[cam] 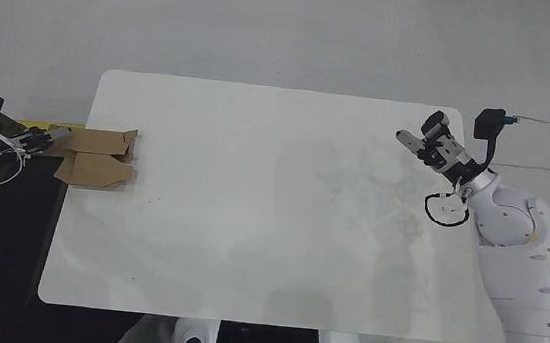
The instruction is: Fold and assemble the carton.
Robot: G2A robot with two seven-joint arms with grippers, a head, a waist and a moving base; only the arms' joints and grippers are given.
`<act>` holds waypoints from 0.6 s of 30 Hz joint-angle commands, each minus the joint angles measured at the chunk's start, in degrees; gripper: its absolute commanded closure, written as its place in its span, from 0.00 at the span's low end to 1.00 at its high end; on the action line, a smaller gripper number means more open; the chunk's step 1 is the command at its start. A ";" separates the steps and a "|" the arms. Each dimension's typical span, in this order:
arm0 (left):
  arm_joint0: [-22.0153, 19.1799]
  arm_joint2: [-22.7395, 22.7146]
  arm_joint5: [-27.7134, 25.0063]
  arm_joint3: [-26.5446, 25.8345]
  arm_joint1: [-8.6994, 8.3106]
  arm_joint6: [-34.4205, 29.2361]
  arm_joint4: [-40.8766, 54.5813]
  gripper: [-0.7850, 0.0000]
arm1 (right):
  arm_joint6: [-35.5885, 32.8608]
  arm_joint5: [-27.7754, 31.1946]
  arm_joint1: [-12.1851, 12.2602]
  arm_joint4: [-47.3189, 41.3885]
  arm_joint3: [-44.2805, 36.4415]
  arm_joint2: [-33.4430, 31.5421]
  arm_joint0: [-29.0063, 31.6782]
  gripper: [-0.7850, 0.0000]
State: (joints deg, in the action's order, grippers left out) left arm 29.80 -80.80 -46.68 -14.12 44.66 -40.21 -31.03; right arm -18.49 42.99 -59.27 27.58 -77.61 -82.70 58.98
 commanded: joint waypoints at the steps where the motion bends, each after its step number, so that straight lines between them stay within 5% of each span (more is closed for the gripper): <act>1: 0.03 0.17 0.01 0.09 -0.01 -0.01 -0.04 1.00 | 0.00 0.00 0.00 0.00 0.00 0.00 0.00 0.00; 11: -0.43 0.32 -0.55 0.11 -0.06 -0.28 1.89 1.00 | 0.00 0.00 0.00 0.00 0.00 0.00 0.00 0.00; 18: -1.75 -2.92 -4.22 0.49 0.19 0.00 12.66 1.00 | 0.00 0.00 0.00 0.00 0.00 0.00 0.00 0.00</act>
State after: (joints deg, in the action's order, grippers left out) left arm 28.25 -83.30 -50.77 -13.61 44.81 -39.86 -20.21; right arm -18.49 42.99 -59.27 27.58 -77.61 -82.70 58.98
